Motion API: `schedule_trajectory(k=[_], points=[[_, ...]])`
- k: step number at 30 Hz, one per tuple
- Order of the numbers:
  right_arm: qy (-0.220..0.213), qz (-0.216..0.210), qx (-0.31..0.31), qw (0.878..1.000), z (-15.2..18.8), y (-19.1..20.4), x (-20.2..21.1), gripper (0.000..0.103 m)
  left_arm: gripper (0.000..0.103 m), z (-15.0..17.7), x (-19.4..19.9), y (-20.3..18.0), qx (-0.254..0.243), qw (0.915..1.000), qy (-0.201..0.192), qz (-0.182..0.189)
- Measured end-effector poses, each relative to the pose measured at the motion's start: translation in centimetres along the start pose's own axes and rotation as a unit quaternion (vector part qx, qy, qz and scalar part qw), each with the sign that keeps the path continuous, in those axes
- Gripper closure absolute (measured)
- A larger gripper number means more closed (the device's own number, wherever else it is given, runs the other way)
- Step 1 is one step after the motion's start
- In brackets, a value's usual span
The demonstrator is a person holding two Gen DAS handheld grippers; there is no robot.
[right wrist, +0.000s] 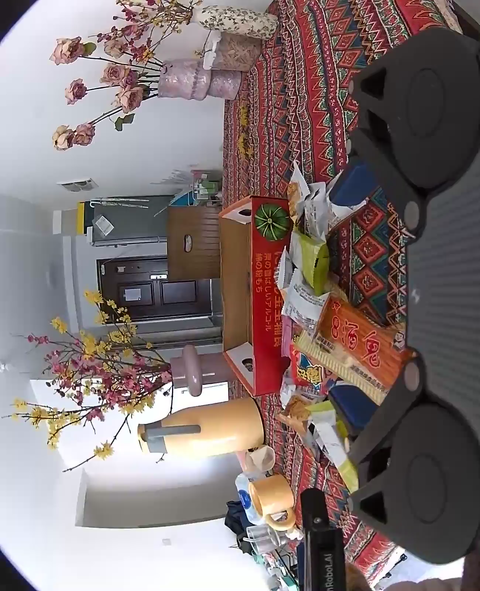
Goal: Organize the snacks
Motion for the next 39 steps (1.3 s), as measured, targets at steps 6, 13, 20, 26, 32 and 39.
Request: schedule_trajectory(k=[6,13,20,26,32,39], points=[[0.006,-0.006,-0.016,1.000,-0.3,0.2,0.3,0.000,0.000,0.2,-0.1,0.0,-0.007,0.9999,0.009,-0.007],[0.009,-0.007,-0.011,1.000,0.7,0.5,-0.4,0.000,0.000,0.5,0.3,-0.8,-0.007,0.9999,0.002,-0.014],[0.014,-0.008,-0.011,1.000,0.4,0.5,-0.2,0.000,0.000,0.5,0.1,-0.3,-0.008,0.9999,0.002,-0.015],[0.015,-0.009,-0.011,1.000,0.3,0.6,-0.3,0.000,0.000,0.5,0.1,-0.3,-0.010,0.9999,-0.001,-0.011],[0.016,-0.010,-0.012,1.000,0.5,0.6,-0.3,0.000,0.000,0.5,0.1,-0.3,-0.008,0.9999,-0.001,-0.007],[0.020,-0.012,-0.014,1.000,0.8,0.6,-0.5,0.000,0.000,0.6,0.1,-0.2,-0.007,1.0000,0.000,-0.007]])
Point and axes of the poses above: each gripper's, at about its wrist camera, not at the fingertips, and x roughly against the way its jaws point, y to its left, z to its underside, the point moved 7 cm from there along -x, roughly the way its jaws point, and after that the axes turned 13 degrees about z, right-handed, at the moved point
